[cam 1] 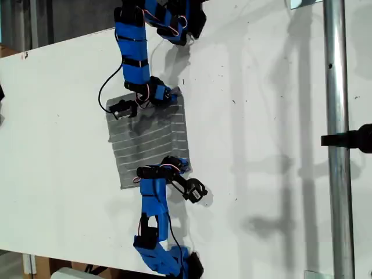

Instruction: Grasp corners of a towel and fold twice.

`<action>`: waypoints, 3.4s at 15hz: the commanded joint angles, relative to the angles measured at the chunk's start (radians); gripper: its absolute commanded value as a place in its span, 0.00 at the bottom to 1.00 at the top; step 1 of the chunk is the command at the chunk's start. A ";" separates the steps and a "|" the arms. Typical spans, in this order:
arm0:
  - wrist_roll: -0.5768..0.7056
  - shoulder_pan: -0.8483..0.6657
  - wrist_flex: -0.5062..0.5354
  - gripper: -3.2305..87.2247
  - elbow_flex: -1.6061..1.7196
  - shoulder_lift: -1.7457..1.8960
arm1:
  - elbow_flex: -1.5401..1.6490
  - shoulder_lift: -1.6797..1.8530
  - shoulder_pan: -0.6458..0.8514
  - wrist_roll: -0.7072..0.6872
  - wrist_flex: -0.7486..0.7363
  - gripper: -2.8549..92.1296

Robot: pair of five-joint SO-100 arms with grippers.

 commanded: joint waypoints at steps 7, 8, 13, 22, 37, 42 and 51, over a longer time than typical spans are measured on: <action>0.048 0.097 0.071 0.08 0.058 0.239 | 0.003 0.321 -0.094 0.057 0.150 0.03; 0.058 0.100 0.071 0.05 0.061 0.261 | 0.003 0.353 -0.106 0.063 0.161 0.03; 0.006 0.081 0.083 0.38 0.084 0.262 | 0.005 0.362 -0.121 0.071 0.156 0.03; 0.118 0.080 -0.040 0.44 -0.003 0.183 | 0.011 0.348 -0.120 0.069 0.133 0.03; 0.106 0.051 0.003 0.00 -0.057 0.023 | 0.006 0.356 -0.143 0.080 0.121 0.03; 0.126 0.086 0.077 0.00 -0.005 0.236 | -0.117 0.370 -0.291 0.124 0.215 0.03; 0.130 0.011 0.084 0.00 0.164 0.520 | -0.218 0.443 -0.256 0.328 0.479 0.03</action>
